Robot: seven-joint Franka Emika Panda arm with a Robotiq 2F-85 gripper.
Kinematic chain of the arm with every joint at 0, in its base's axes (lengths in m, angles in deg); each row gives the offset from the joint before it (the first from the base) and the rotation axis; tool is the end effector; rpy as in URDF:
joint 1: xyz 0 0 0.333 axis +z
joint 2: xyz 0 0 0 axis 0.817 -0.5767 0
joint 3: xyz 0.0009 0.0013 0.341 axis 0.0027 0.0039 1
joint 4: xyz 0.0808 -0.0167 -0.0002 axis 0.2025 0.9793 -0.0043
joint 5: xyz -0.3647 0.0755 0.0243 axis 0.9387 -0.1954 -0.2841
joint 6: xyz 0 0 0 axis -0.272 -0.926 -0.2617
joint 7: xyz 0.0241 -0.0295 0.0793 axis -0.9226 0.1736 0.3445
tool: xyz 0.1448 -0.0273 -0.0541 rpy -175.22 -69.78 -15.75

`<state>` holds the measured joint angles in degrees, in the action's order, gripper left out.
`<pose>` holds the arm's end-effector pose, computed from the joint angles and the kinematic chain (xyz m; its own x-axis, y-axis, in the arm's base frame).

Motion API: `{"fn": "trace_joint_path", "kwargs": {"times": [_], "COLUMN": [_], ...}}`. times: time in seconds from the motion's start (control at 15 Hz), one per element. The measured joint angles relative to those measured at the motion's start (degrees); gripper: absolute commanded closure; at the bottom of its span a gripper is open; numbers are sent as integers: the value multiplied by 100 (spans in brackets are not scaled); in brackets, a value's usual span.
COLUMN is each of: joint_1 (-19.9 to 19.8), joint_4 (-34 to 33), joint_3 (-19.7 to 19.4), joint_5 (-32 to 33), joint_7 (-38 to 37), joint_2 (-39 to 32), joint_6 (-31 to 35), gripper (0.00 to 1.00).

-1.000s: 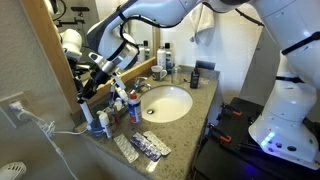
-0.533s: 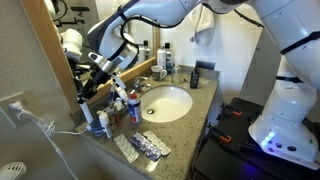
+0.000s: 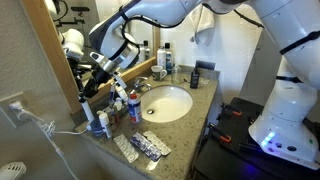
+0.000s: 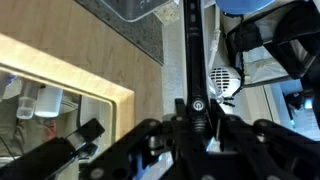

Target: Put the toothbrush on the charging station

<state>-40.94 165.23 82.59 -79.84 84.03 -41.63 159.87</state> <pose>0.6701 0.3299 0.2365 0.2745 0.6095 0.7438 0.9197 -0.3922 -0.0180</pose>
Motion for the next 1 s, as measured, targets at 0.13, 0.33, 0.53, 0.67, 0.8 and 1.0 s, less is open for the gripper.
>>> {"fn": "trace_joint_path", "kwargs": {"times": [0.13,0.33,0.53,0.67,0.8,1.0], "joint_1": [-48,-130,-182,-212,-237,-287], "joint_4": [12,37,82,90,93,110], "joint_3": [14,82,136,151,154,178], "joint_5": [0,0,0,0,0,0], "joint_7": [0,0,0,0,0,0], "joint_2": [0,0,0,1,1,1], "joint_6": [-1,-1,-16,-70,-166,-266], "gripper": [93,93,93,93,93,93]}}
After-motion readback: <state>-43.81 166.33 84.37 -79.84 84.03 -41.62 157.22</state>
